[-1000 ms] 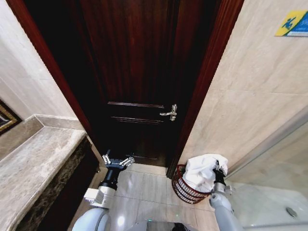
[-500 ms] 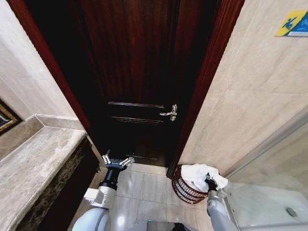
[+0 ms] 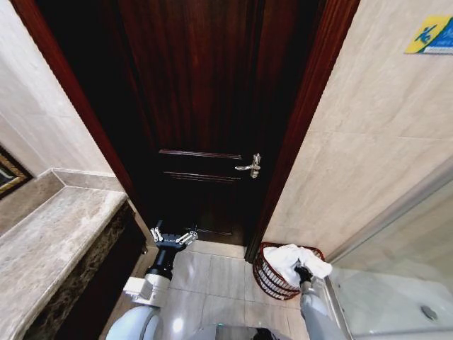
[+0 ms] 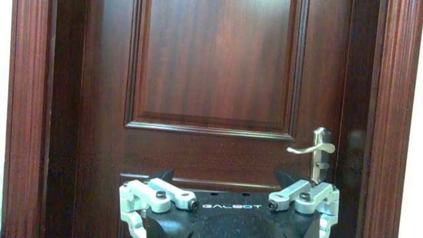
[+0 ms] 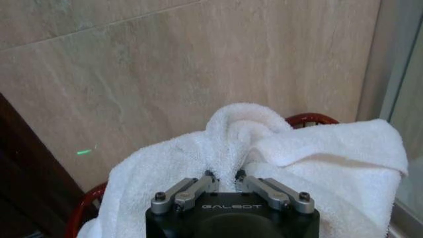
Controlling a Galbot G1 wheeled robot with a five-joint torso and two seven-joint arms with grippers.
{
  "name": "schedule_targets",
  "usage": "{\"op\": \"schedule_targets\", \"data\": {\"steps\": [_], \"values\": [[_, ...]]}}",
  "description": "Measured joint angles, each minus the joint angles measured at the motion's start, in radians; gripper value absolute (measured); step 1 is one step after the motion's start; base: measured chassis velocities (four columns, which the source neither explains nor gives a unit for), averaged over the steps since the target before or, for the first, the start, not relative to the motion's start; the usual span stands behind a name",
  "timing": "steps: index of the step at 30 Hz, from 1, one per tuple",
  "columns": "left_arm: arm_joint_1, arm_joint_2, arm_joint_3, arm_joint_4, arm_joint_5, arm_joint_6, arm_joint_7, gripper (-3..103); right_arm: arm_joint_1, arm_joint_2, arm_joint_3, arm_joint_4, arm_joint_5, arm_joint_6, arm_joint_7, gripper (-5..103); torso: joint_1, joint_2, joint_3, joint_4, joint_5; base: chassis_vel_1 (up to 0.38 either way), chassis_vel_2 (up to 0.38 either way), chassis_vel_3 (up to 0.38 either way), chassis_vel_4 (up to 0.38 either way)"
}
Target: Discard the used towel into the hamper.
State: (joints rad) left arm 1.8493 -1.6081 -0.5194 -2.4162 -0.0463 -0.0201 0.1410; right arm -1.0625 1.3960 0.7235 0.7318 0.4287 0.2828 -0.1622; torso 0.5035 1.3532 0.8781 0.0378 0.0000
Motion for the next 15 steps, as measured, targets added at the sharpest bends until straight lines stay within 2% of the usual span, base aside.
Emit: {"op": "schedule_targets", "data": {"steps": [7,10,15], "values": [[0.000,0.000,0.000,0.000,0.000,0.000,0.000,100,0.004,-0.022,0.002,0.007,-0.003,-0.053,-0.014,8,0.000,0.000,0.000,-0.0002,-0.0001,-0.071,0.065,0.084,-0.065],[0.000,0.000,0.000,0.000,0.000,0.000,0.000,100,0.010,-0.044,0.007,0.013,-0.023,-0.132,-0.034,8,0.001,0.000,0.000,-0.0001,-0.0003,-0.122,0.105,0.111,-0.098],[0.000,0.000,0.000,0.000,0.000,0.000,0.000,100,0.021,-0.062,0.016,0.000,-0.079,-0.195,-0.050,8,0.001,0.000,0.000,0.0001,0.0000,-0.039,0.027,0.024,-0.031]]}}
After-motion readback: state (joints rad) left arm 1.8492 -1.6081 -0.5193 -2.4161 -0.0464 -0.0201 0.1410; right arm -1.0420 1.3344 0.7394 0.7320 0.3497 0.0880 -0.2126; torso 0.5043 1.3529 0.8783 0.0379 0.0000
